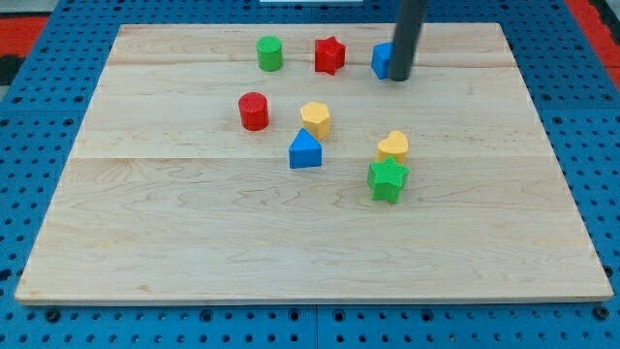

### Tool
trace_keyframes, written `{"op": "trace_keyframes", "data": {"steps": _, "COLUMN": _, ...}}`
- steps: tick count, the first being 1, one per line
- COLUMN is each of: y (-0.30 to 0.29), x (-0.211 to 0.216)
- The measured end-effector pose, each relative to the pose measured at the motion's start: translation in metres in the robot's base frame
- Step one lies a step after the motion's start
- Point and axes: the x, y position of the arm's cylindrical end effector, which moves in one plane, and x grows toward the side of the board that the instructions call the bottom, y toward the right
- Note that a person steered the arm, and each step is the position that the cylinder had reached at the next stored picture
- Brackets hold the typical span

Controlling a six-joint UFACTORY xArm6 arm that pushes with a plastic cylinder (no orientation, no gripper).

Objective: Slide blue cube to the top right

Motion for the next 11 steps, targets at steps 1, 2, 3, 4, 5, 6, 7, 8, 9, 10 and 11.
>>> {"op": "trace_keyframes", "data": {"steps": 1, "y": -0.039, "x": 0.008}}
{"op": "trace_keyframes", "data": {"steps": 2, "y": -0.044, "x": -0.008}}
{"op": "trace_keyframes", "data": {"steps": 3, "y": -0.034, "x": -0.025}}
{"op": "trace_keyframes", "data": {"steps": 4, "y": -0.012, "x": -0.034}}
{"op": "trace_keyframes", "data": {"steps": 5, "y": 0.047, "x": -0.032}}
{"op": "trace_keyframes", "data": {"steps": 6, "y": 0.098, "x": -0.028}}
{"op": "trace_keyframes", "data": {"steps": 7, "y": 0.115, "x": -0.015}}
{"op": "trace_keyframes", "data": {"steps": 8, "y": 0.136, "x": -0.006}}
{"op": "trace_keyframes", "data": {"steps": 9, "y": 0.158, "x": -0.014}}
{"op": "trace_keyframes", "data": {"steps": 10, "y": 0.162, "x": -0.028}}
{"op": "trace_keyframes", "data": {"steps": 11, "y": 0.157, "x": -0.037}}
